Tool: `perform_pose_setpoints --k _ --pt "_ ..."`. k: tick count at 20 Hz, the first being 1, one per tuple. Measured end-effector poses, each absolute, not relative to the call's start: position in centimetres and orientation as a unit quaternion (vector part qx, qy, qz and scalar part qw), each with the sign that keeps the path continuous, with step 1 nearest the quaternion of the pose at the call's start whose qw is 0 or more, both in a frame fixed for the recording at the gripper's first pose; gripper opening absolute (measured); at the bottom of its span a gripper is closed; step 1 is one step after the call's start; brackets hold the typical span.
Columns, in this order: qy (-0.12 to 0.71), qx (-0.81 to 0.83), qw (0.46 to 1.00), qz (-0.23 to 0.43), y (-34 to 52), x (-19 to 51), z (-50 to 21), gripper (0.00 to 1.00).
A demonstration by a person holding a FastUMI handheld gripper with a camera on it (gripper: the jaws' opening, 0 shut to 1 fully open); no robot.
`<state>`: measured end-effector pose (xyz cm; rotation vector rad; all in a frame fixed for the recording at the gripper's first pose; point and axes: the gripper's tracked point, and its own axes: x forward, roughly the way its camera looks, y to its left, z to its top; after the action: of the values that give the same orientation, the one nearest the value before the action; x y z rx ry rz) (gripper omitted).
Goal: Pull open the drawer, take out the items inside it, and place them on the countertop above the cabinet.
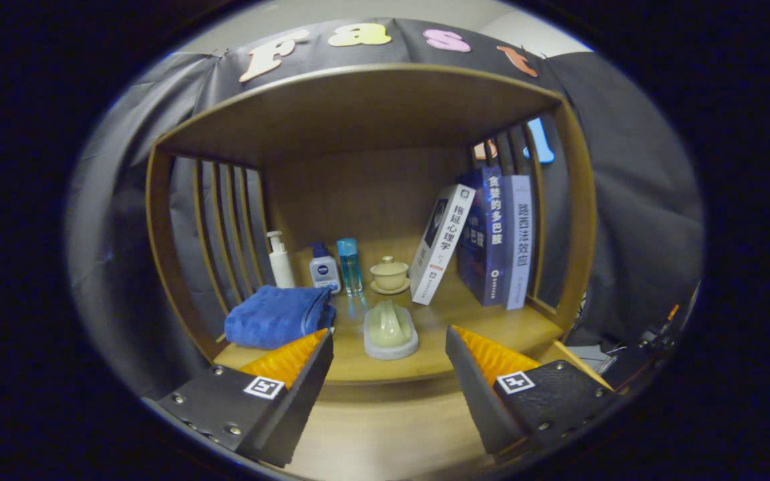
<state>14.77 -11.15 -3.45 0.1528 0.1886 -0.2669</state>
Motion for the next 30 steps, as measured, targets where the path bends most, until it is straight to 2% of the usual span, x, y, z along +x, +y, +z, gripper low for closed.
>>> perform_pose_setpoints --k 7,16,21,30 --pt "0.054 0.075 0.986 -0.14 -9.0 3.1 -2.0 0.99" --pt "0.074 0.055 0.984 -0.154 -8.2 -6.2 -7.3 0.99" --pt "0.079 0.078 0.979 -0.17 -9.6 -7.5 -11.4 1.0" --pt "0.154 0.106 0.97 -0.155 -7.7 -5.7 -22.4 1.0"
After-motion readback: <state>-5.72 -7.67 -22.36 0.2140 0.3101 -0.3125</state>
